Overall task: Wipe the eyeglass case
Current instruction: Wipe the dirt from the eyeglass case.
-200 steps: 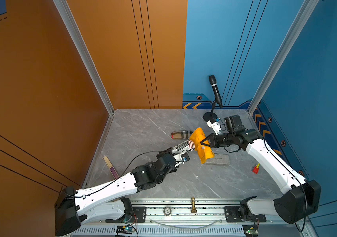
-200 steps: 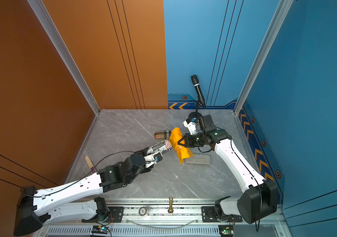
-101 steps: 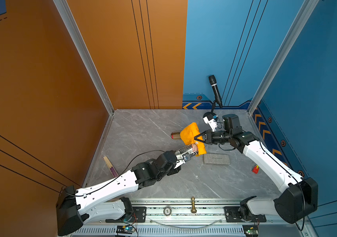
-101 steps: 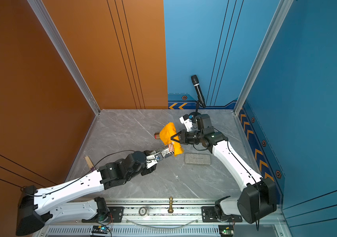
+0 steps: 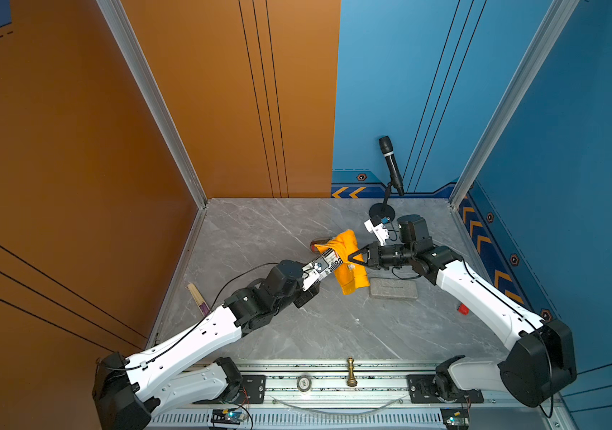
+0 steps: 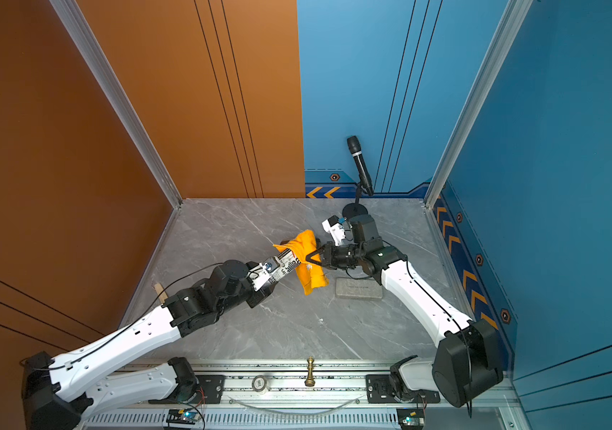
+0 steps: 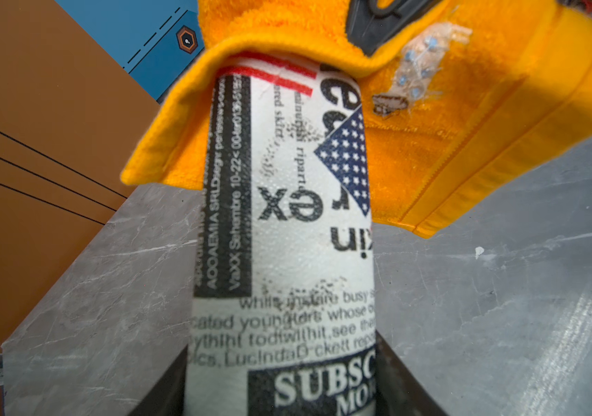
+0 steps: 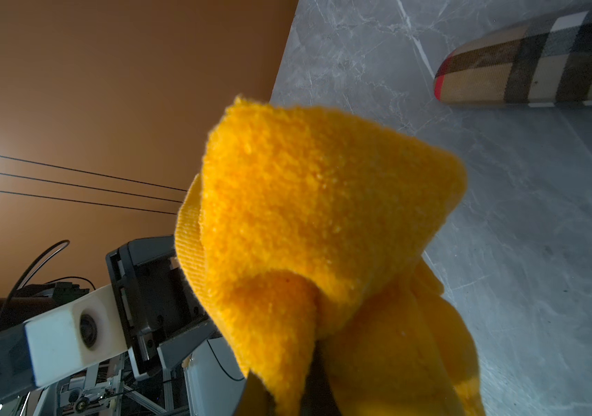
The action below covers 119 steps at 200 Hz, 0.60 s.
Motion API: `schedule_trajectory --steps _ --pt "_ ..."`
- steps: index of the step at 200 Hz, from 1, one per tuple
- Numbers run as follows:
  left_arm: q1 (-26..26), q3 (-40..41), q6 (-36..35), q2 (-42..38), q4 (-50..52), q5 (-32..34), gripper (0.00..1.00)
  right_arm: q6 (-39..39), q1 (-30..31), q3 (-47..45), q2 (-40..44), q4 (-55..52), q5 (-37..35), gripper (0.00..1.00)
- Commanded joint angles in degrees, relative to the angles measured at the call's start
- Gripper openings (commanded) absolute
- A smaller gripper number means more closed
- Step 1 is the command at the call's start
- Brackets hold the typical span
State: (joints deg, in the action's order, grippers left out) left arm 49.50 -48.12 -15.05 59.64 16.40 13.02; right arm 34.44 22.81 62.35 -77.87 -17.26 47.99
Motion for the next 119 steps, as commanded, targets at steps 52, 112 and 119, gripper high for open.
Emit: schedule_trajectory --steps 52,112,119 --pt "4.6 1.03 3.66 0.23 -2.99 -1.08 0.41 0.23 1.4 7.53 -6.92 3.84 1.65 0.0" --pt "-3.45 2.27 7.98 -1.12 -3.71 -4.23 0.4 3.16 2.31 1.83 -3.12 4.13 0.62 0.0" --pt "-4.45 2.67 8.93 -1.65 -3.74 -4.98 0.4 2.81 2.27 1.6 -2.47 3.01 0.55 0.0"
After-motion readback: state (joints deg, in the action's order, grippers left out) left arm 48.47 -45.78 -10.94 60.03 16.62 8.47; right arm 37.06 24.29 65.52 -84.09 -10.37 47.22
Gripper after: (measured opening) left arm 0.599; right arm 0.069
